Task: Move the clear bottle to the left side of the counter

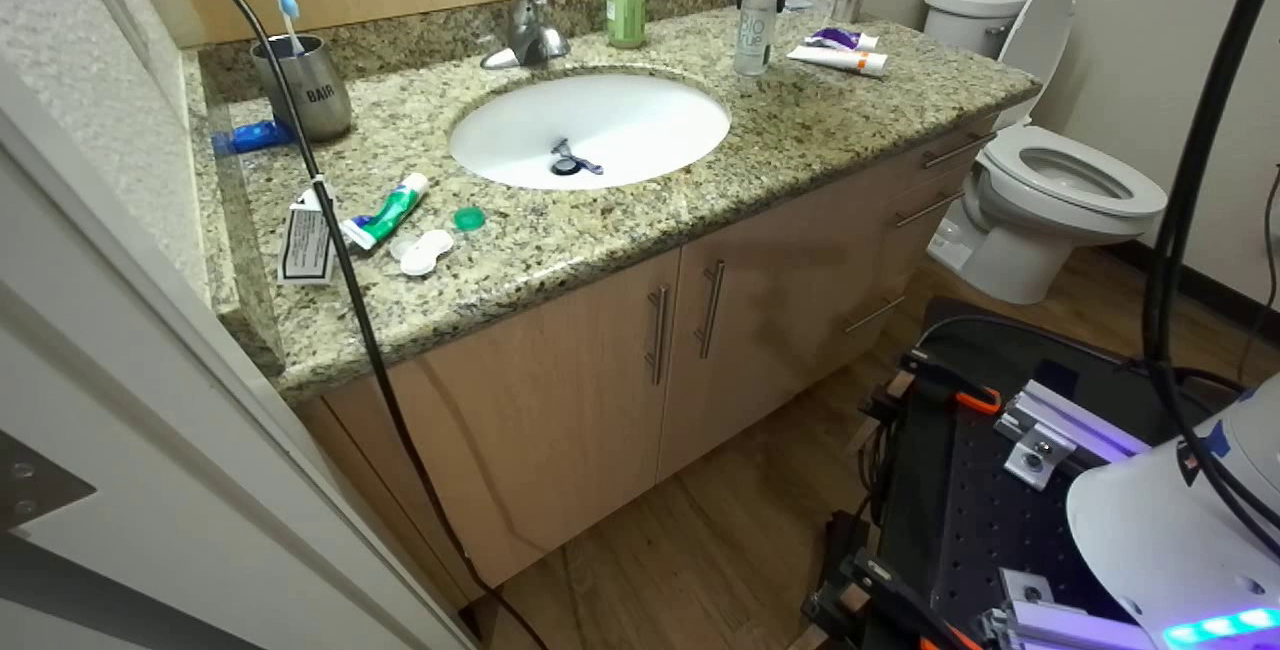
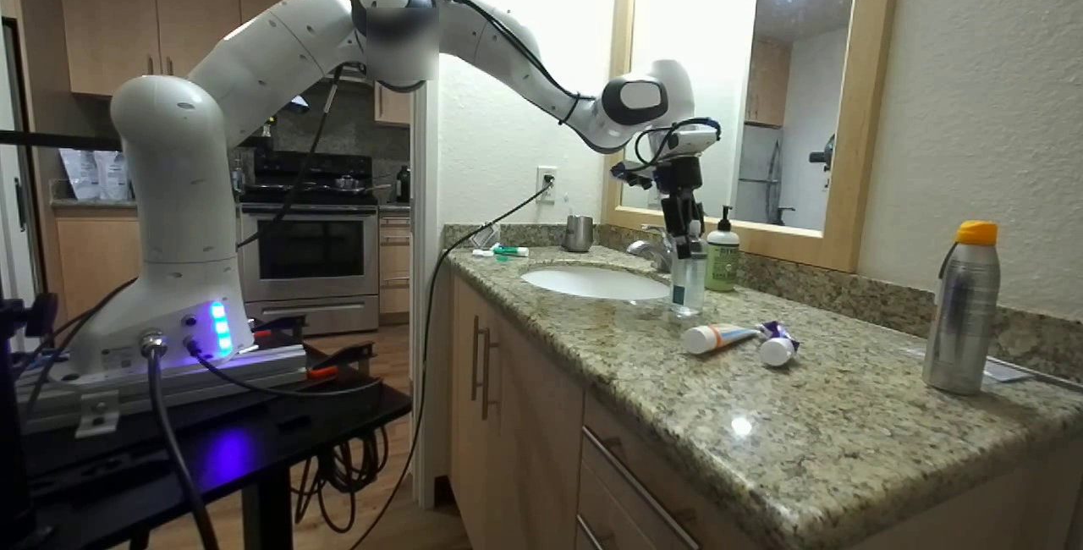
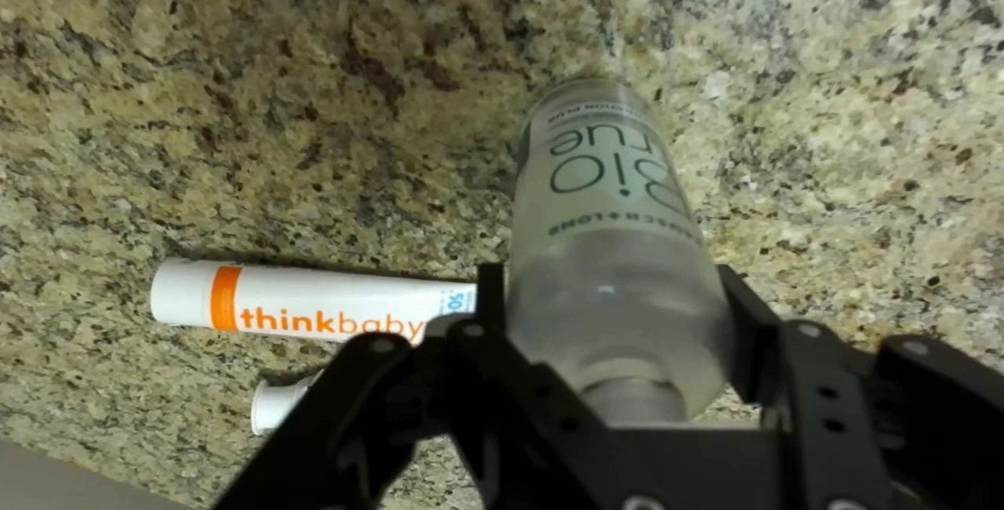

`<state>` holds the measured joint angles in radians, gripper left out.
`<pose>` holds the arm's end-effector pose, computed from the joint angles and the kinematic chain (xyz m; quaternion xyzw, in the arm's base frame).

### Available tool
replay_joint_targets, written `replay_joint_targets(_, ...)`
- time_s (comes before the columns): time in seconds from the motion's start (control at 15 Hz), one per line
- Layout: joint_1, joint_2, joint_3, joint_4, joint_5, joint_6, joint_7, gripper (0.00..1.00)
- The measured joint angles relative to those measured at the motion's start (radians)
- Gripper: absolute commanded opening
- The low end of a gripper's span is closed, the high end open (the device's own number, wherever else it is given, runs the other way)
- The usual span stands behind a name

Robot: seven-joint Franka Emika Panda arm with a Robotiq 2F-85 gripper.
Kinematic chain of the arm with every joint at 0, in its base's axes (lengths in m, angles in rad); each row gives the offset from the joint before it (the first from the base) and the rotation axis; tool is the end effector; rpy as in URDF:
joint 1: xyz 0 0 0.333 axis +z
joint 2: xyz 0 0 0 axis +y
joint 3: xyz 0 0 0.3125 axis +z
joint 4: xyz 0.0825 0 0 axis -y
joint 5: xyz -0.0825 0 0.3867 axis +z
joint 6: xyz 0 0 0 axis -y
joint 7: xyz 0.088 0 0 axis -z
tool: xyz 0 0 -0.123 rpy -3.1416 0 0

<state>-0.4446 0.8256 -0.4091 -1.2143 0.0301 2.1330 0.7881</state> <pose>0.5677 -0.5187 0.3027 0.7191 -0.6784 0.0721 0.1323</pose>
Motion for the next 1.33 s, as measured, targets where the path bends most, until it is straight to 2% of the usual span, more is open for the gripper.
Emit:
replay_joint_targets(0.4, 0.002, 0.0, 0.003, 0.0, 0.005, 0.009, 0.0, 0.38)
replay_joint_targets(0.67, 0.018, -0.043, 0.03, -0.002, 0.016, 0.09, -0.059, 0.38)
replay_joint_targets(0.87, 0.085, -0.152, 0.039, -0.06, -0.015, 0.128, -0.142, 0.38)
replay_joint_targets(1.33, 0.289, -0.424, 0.06, -0.384, -0.152, 0.16, -0.309, 0.38)
